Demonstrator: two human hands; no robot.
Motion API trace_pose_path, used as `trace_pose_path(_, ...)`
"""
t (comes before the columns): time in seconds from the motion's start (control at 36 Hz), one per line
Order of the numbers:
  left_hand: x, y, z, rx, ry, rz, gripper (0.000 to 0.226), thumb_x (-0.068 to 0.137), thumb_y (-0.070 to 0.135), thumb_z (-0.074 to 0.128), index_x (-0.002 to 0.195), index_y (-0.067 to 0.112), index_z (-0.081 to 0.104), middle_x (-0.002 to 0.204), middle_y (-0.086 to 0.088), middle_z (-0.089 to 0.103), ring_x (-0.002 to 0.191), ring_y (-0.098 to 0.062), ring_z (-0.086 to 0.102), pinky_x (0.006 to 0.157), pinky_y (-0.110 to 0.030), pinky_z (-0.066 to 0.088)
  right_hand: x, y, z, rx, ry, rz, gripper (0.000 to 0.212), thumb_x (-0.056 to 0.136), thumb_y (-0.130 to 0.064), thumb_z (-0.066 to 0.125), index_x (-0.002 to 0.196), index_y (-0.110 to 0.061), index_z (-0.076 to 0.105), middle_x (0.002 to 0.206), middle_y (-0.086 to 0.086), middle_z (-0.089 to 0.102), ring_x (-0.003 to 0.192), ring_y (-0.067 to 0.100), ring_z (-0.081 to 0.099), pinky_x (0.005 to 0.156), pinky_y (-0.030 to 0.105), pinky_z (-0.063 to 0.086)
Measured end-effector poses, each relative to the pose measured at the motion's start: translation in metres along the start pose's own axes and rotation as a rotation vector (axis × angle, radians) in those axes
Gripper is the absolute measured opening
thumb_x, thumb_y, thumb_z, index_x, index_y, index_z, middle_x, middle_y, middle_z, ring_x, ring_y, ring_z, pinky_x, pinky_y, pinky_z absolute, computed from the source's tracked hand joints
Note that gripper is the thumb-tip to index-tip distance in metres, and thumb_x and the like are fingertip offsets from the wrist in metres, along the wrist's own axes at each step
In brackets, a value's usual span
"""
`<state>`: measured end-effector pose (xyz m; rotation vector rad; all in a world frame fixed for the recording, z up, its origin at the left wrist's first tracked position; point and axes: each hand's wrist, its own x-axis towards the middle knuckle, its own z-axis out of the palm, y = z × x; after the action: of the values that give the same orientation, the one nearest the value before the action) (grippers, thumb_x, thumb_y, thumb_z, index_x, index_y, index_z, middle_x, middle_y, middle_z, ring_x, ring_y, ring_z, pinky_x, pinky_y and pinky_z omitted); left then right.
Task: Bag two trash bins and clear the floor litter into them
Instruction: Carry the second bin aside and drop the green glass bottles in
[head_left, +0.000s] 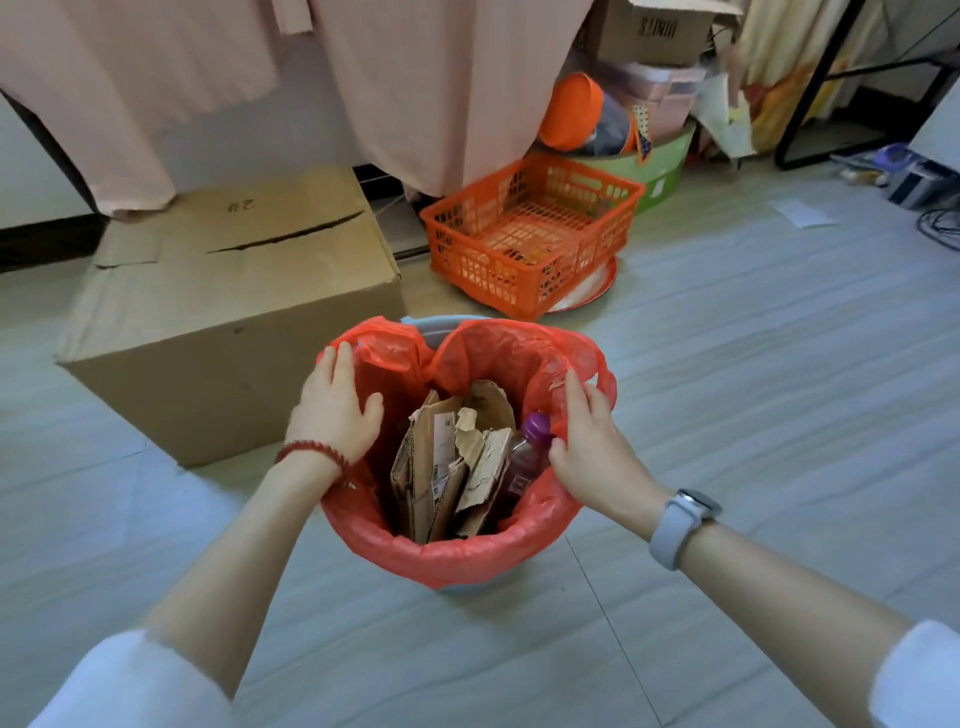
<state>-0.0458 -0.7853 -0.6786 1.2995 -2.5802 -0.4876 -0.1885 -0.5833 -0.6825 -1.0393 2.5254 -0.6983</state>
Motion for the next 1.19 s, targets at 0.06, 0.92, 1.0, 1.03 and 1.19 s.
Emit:
trace_pose_path(0.06, 0.006, 0.002, 0.002, 0.004, -0.044, -0.067, 0.061, 0.092, 0.025, 0.045, 0.144, 0.009, 0.018, 0.147, -0.018, 0.026, 0.13, -0.037, 0.032, 0.103, -0.045, 0.034, 0.001, 0.0, 0.001, 0.061, -0.002, 0.033, 0.073, 0.085, 0.001, 0.04, 0.147, -0.007, 0.001, 0.146, 0.024, 0.015, 0.128, 0.04, 0.034, 0.097, 0.036, 0.036)
trace_pose_path(0.92, -0.251, 0.292, -0.132, -0.001, -0.41, 0.011, 0.03, 0.094, 0.02, 0.043, 0.122, 0.017, 0.054, 0.122, -0.014, 0.054, 0.1, -0.04, 0.055, 0.078, -0.04, 0.043, -0.318, 0.099, -0.281, 0.338, -0.035, 0.718, 0.061, 0.087, -0.012, 0.048, 0.144, -0.021, 0.026, 0.131, 0.014, 0.042, 0.112, 0.036, 0.051, 0.091, 0.04, 0.043)
trace_pose_path(1.0, -0.274, 0.332, -0.155, 0.029, -0.465, 0.047, 0.031, 0.094, 0.019, 0.042, 0.123, 0.019, 0.053, 0.123, -0.012, 0.053, 0.098, -0.041, 0.056, 0.077, -0.042, 0.044, -0.357, 0.1, -0.323, 0.342, 0.02, 0.79, 0.052, 0.092, -0.02, 0.046, 0.142, -0.021, 0.03, 0.136, 0.011, 0.041, 0.116, 0.033, 0.05, 0.093, 0.041, 0.043)
trace_pose_path(1.03, -0.281, 0.346, -0.162, 0.036, -0.483, 0.067, 0.031, 0.094, 0.018, 0.042, 0.123, 0.018, 0.053, 0.123, -0.012, 0.054, 0.098, -0.04, 0.056, 0.076, -0.042, 0.045, -0.37, 0.1, -0.335, 0.335, 0.037, 0.814, 0.049, 0.093, -0.02, 0.044, 0.141, -0.02, 0.031, 0.137, 0.011, 0.042, 0.117, 0.033, 0.05, 0.093, 0.043, 0.043)
trace_pose_path(1.19, -0.305, 0.416, -0.179, 0.04, -0.588, 0.243, 0.031, 0.093, 0.012, 0.043, 0.122, 0.015, 0.054, 0.119, -0.016, 0.054, 0.097, -0.041, 0.056, 0.075, -0.041, 0.044, -0.429, 0.106, -0.38, 0.284, 0.155, 1.008, 0.044, 0.095, -0.014, 0.038, 0.138, -0.023, 0.033, 0.133, 0.01, 0.045, 0.107, 0.039, 0.054, 0.082, 0.046, 0.047)
